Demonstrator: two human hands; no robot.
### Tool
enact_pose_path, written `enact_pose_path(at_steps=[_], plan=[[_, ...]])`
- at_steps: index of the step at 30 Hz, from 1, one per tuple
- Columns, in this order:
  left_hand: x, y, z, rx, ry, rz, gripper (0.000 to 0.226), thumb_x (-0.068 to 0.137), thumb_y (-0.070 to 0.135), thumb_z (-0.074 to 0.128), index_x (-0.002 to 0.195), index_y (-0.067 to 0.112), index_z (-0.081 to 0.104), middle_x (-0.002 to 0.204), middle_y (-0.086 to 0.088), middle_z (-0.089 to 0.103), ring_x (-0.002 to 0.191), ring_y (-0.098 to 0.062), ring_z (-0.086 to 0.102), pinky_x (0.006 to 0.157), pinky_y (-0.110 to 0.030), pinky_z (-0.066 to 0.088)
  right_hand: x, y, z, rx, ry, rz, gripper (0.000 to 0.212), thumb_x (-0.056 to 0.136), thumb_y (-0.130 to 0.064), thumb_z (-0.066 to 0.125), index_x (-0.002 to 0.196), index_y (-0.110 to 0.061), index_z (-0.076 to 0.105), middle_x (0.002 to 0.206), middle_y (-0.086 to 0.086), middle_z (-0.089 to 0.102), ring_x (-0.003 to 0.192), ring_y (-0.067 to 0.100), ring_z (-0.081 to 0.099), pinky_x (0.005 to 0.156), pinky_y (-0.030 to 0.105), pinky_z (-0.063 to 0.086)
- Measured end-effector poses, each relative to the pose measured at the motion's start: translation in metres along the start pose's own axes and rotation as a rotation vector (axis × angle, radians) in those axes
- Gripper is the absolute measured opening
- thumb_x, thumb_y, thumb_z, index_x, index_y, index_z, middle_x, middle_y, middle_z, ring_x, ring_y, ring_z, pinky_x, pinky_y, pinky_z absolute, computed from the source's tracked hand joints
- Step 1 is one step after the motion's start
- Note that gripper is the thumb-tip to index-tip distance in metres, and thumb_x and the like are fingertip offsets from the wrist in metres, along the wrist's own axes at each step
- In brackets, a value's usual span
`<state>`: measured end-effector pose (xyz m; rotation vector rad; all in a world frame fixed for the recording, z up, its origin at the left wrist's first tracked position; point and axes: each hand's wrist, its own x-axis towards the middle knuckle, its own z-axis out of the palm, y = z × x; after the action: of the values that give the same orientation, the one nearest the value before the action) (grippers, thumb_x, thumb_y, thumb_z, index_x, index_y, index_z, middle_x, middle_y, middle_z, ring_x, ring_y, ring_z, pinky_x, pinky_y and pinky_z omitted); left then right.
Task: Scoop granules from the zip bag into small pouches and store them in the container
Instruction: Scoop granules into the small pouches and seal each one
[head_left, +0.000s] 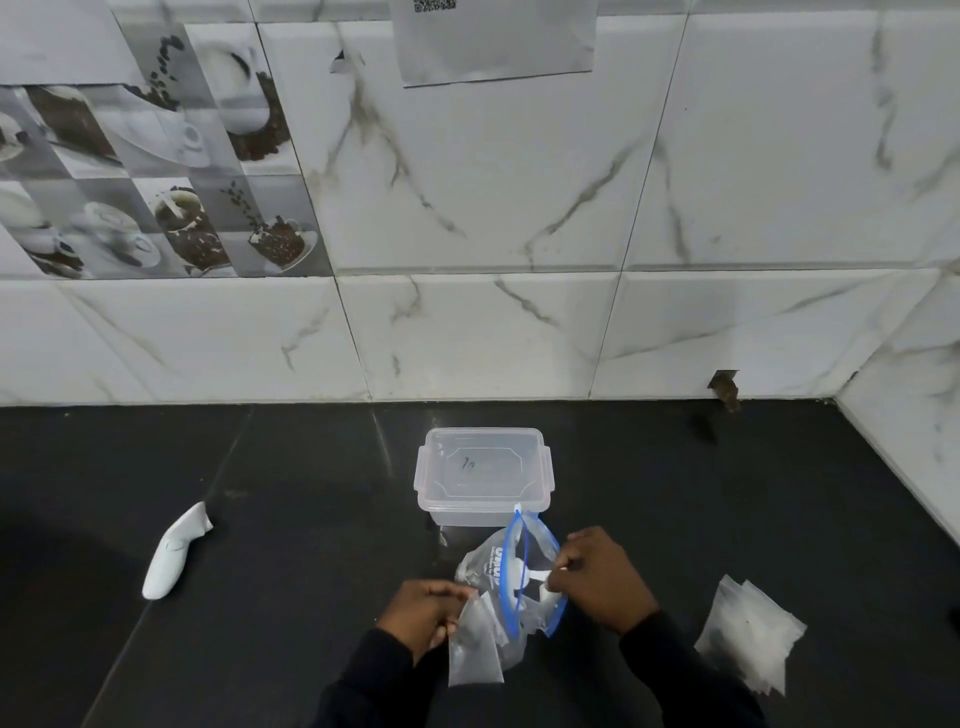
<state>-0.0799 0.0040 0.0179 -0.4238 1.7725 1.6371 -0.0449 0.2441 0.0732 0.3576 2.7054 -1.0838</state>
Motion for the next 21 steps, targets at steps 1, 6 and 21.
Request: enact_pose_path(at_steps=[1, 6, 21], plan=[[0.002, -0.002, 0.003, 0.003, 0.01, -0.004, 0.03, 0.083, -0.018, 0.051, 0.084, -0.003, 0.076, 0.054, -0.011, 0.055, 0.032, -0.007, 0.039, 0.03, -0.012, 0.027, 0.004, -0.005, 0.006, -0.025, -0.004, -0.007, 0.011, 0.071, -0.021, 0.073, 0.061, -0.023, 0.068, 0.088, 0.001, 0.062, 0.087, 0.01, 0.058, 0.078, 0.023, 0.047], [0.005, -0.01, 0.006, 0.04, 0.039, -0.003, 0.033, 0.083, -0.019, 0.046, 0.082, -0.005, 0.076, 0.046, -0.007, 0.05, 0.03, -0.006, 0.035, 0.03, -0.012, 0.024, 0.015, -0.008, 0.031, -0.123, 0.108, -0.109, 0.018, 0.083, -0.02, 0.057, 0.068, -0.022, 0.047, 0.081, -0.006, 0.046, 0.071, 0.013, 0.049, 0.064, 0.022, 0.037], [0.004, -0.011, -0.003, -0.253, 0.048, -0.022, 0.031, 0.09, -0.018, 0.042, 0.083, -0.008, 0.07, 0.056, -0.012, 0.057, 0.031, -0.009, 0.041, 0.03, -0.014, 0.032, 0.013, -0.014, 0.04, -0.147, 0.042, -0.391, 0.007, 0.083, -0.016, 0.059, 0.08, -0.015, 0.053, 0.09, -0.011, 0.043, 0.077, 0.015, 0.054, 0.068, 0.023, 0.043]])
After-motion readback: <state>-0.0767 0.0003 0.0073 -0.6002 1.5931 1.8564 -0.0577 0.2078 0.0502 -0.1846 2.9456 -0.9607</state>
